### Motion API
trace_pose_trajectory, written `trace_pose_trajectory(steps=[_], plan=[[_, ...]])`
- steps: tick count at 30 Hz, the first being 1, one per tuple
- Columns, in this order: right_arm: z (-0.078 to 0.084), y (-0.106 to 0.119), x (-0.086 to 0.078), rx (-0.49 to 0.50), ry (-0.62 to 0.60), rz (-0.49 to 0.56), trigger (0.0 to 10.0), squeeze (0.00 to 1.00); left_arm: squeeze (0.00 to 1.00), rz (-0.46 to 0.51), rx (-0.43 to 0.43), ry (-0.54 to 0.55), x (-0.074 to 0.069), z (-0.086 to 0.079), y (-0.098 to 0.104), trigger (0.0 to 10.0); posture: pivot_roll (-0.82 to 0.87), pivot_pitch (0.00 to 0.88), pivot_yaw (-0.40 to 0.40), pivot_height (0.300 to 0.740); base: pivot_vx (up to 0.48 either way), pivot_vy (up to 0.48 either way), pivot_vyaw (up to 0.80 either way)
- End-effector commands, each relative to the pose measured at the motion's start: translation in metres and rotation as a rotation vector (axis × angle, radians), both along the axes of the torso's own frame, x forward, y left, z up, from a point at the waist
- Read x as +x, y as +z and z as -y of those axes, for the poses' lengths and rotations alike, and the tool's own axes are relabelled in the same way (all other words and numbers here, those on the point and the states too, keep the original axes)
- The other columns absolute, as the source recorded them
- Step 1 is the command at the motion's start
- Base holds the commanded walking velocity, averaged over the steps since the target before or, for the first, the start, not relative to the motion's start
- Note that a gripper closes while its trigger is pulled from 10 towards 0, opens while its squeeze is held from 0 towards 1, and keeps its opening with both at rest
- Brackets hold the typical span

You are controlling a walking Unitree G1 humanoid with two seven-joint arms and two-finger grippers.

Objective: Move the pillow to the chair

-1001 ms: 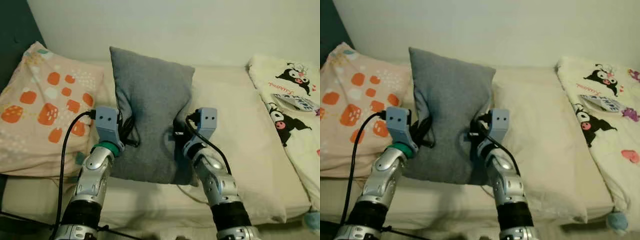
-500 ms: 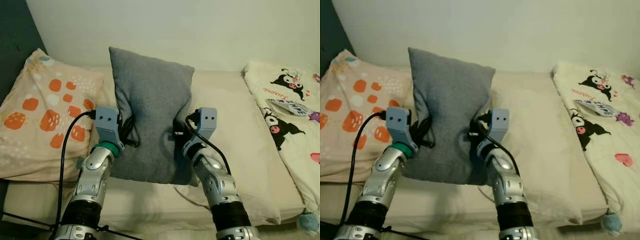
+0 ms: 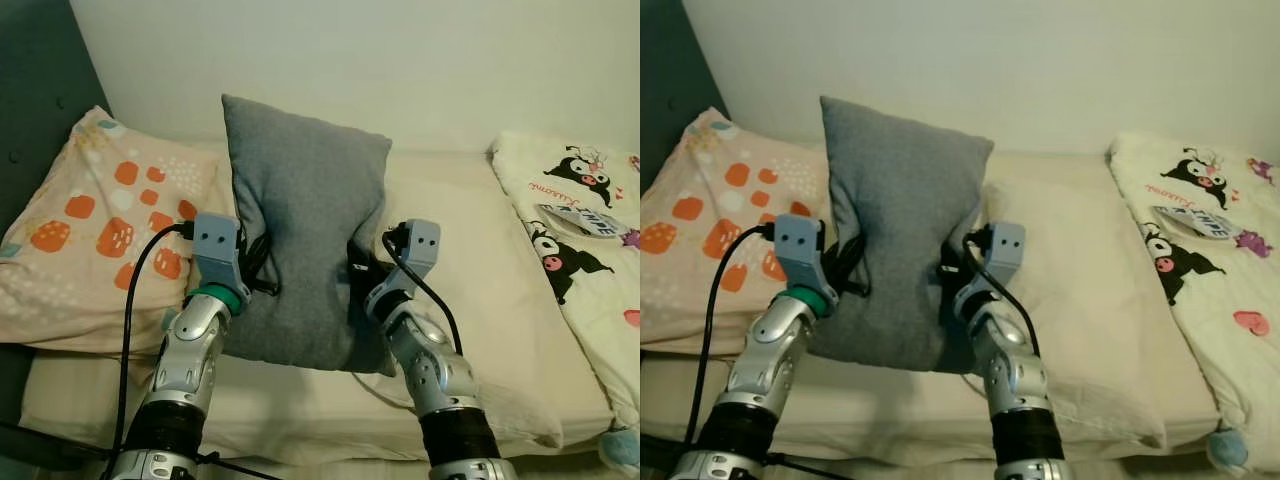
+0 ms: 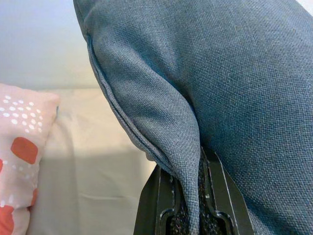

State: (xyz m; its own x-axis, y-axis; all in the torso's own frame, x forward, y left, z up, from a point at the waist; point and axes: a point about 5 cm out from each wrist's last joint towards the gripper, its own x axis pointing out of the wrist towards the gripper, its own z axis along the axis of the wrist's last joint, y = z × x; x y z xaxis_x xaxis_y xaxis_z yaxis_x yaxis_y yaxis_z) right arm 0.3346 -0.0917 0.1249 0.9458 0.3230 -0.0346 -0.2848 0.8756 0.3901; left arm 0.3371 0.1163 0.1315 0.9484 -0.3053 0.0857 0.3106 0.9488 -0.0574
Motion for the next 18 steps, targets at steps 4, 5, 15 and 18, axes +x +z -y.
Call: trace_pose_trajectory(steps=[4,5,15,18], plan=[[-0.014,0.006,0.001,-0.091,0.035,0.063,10.0,0.00,0.00,0.019,0.013,-0.074,-0.002,0.019,0.002,10.0,-0.03,0.000,-0.016,0.740,0.000,0.000,0.00],[-0.013,0.007,0.001,-0.084,0.028,0.065,10.0,0.00,0.00,0.018,0.013,-0.073,-0.002,0.019,0.003,10.0,-0.03,0.000,-0.016,0.740,0.000,0.000,0.00],[-0.006,0.012,0.004,-0.096,-0.019,0.088,10.0,0.00,0.00,0.014,0.017,-0.056,0.004,0.021,0.006,10.0,-0.08,0.002,-0.023,0.740,0.000,0.000,0.00],[-0.002,0.012,0.005,-0.110,-0.052,0.091,10.0,0.00,0.00,0.005,0.031,-0.054,0.006,0.022,0.005,10.0,-0.07,0.000,-0.001,0.740,0.000,0.000,0.00]])
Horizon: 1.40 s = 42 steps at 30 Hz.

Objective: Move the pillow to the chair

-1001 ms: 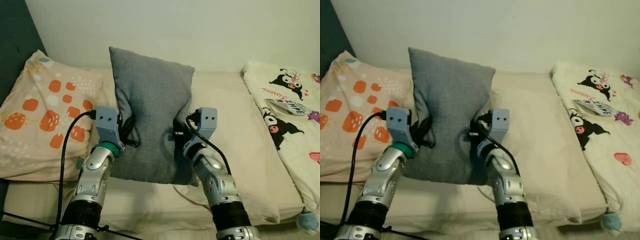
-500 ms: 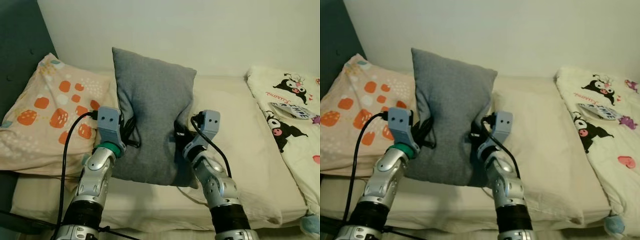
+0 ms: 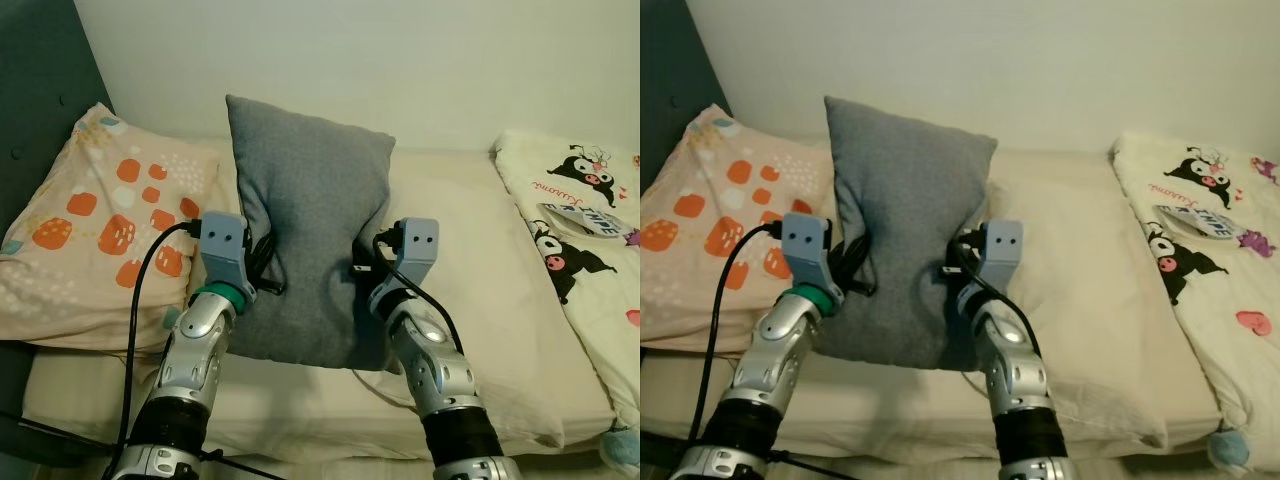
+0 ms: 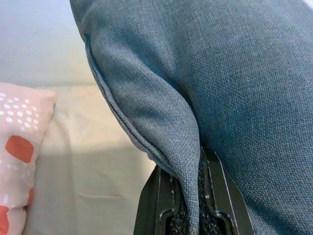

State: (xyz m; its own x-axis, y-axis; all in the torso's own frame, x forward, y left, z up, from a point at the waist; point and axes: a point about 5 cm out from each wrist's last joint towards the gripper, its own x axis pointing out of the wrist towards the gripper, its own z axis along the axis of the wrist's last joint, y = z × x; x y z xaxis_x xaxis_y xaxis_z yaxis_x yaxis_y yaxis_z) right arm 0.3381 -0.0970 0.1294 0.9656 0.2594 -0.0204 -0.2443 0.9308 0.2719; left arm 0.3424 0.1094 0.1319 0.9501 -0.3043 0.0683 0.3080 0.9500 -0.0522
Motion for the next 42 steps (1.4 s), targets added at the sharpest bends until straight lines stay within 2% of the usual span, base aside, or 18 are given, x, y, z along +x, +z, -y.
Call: trace_pose_trajectory(steps=[1,9,23,27,31,42], plan=[[-0.007,0.007,0.002,0.006,0.002,0.039,10.0,0.00,0.00,0.017,0.029,-0.063,0.001,0.016,0.004,10.0,-0.07,0.000,-0.001,0.740,0.000,0.000,0.00],[-0.008,0.004,0.002,0.019,-0.008,0.033,10.0,0.00,0.00,0.011,0.027,-0.054,0.004,0.015,0.006,10.0,-0.06,0.000,0.009,0.740,0.000,0.000,-0.07],[-0.007,0.001,0.001,0.002,-0.005,0.014,10.0,0.00,0.00,-0.015,0.004,-0.004,0.001,0.007,-0.001,10.0,-0.05,0.016,-0.005,0.740,0.000,0.000,-0.80],[-0.009,-0.004,0.001,-0.039,-0.006,-0.005,10.0,0.00,0.00,-0.022,0.006,-0.003,-0.001,0.006,-0.004,10.0,-0.04,0.027,0.001,0.740,0.000,0.000,-0.80],[-0.011,-0.005,-0.002,0.052,0.012,-0.033,10.0,0.00,0.00,-0.030,0.012,-0.016,-0.005,0.010,-0.008,10.0,-0.03,0.021,0.001,0.740,0.000,0.000,-0.80],[-0.009,0.002,-0.001,0.014,-0.006,-0.006,10.0,0.00,0.00,-0.025,-0.008,-0.047,-0.002,0.020,-0.003,10.0,-0.05,0.031,0.007,0.740,0.000,0.000,-0.80]])
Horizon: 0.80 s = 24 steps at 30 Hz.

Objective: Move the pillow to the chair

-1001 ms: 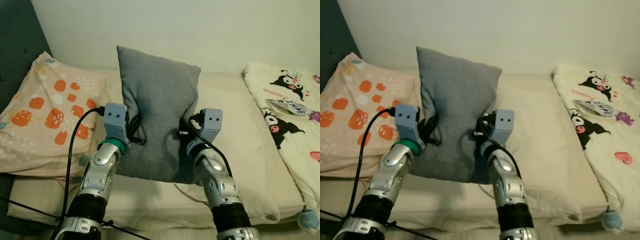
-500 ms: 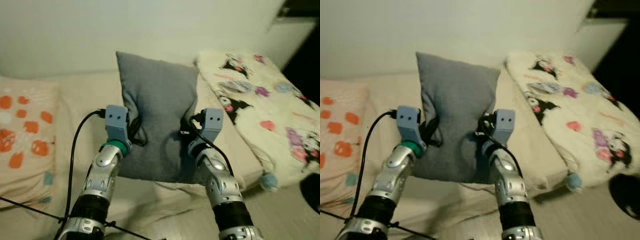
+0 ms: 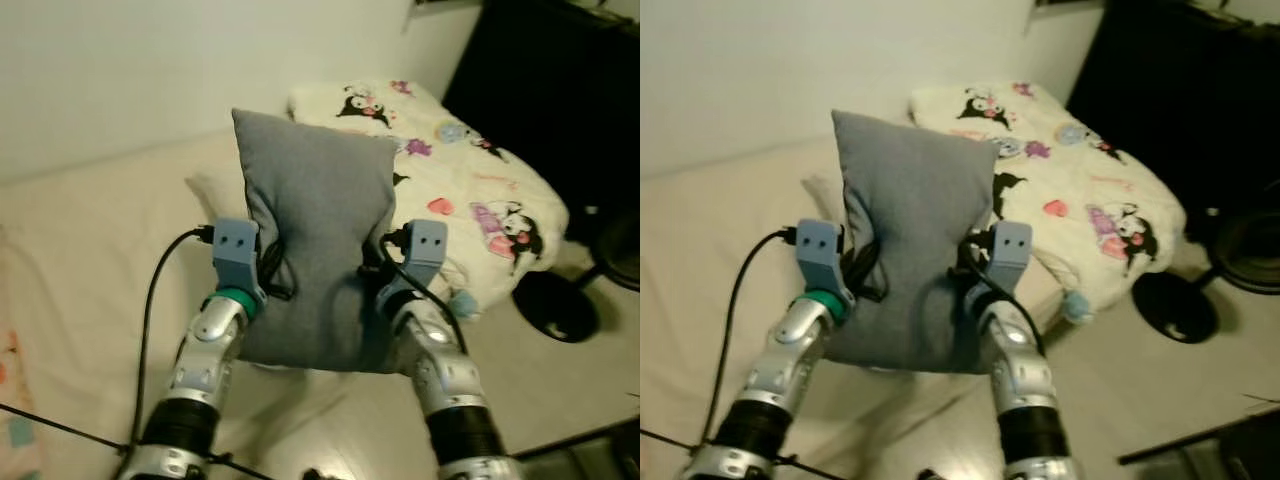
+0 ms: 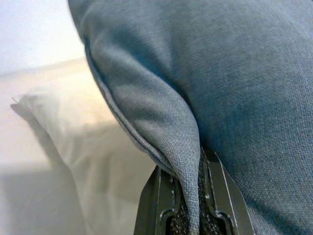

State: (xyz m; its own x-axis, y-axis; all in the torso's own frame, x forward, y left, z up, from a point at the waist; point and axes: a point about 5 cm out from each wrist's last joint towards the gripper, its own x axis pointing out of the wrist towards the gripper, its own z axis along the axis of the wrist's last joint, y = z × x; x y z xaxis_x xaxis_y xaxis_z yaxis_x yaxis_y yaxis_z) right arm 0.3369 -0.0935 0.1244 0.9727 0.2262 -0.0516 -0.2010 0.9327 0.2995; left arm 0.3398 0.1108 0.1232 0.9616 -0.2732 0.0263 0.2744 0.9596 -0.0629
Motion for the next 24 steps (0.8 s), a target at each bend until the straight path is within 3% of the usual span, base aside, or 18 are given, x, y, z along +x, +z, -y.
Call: trace_pose_trajectory(steps=[1,24], plan=[[-0.0056,0.0080,0.0002,-0.019,0.027,0.035,10.0,0.00,0.00,0.020,-0.015,-0.086,0.0002,0.0229,0.0073,10.0,-0.05,0.031,0.007,0.740,0.000,0.000,-0.80],[-0.0065,0.0075,-0.0011,-0.046,0.037,0.049,10.0,0.00,0.00,0.013,-0.041,-0.100,-0.0015,0.0287,0.0071,10.0,-0.06,0.007,-0.017,0.740,0.000,0.000,-0.80]])
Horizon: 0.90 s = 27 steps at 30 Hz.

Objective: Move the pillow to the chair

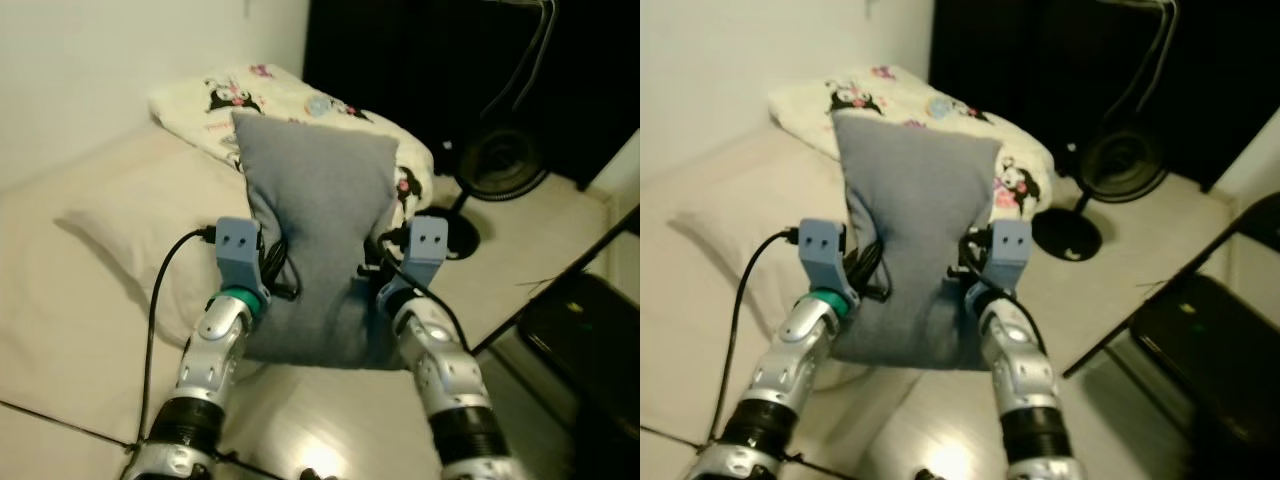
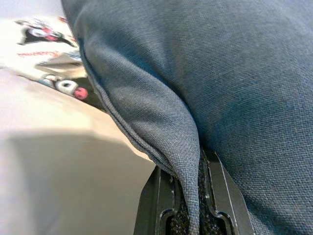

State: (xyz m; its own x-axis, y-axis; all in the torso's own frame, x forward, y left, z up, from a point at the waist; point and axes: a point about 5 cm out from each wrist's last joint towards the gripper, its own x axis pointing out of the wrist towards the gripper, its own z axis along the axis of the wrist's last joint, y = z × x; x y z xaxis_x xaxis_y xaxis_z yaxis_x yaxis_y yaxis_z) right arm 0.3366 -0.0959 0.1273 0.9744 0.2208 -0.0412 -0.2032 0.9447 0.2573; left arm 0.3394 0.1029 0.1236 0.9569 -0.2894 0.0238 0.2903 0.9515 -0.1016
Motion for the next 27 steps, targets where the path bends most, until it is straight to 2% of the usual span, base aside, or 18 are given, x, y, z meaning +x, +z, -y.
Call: trace_pose_trajectory(steps=[1,19,27], plan=[[-0.008,0.004,-0.001,-0.007,0.040,0.026,10.0,0.00,0.00,0.030,0.000,-0.082,-0.001,0.021,0.007,10.0,-0.05,0.000,-0.024,0.740,0.000,0.000,-0.80],[-0.010,-0.006,-0.005,-0.005,0.024,0.003,10.0,0.00,0.00,0.024,0.021,-0.084,-0.002,0.021,0.003,10.0,-0.04,0.000,-0.009,0.740,0.000,0.000,-0.80],[-0.013,-0.008,-0.004,0.011,0.010,0.002,10.0,0.00,0.00,0.029,0.051,-0.088,0.001,0.014,0.006,10.0,-0.02,0.000,0.018,0.740,0.000,0.000,-0.80]])
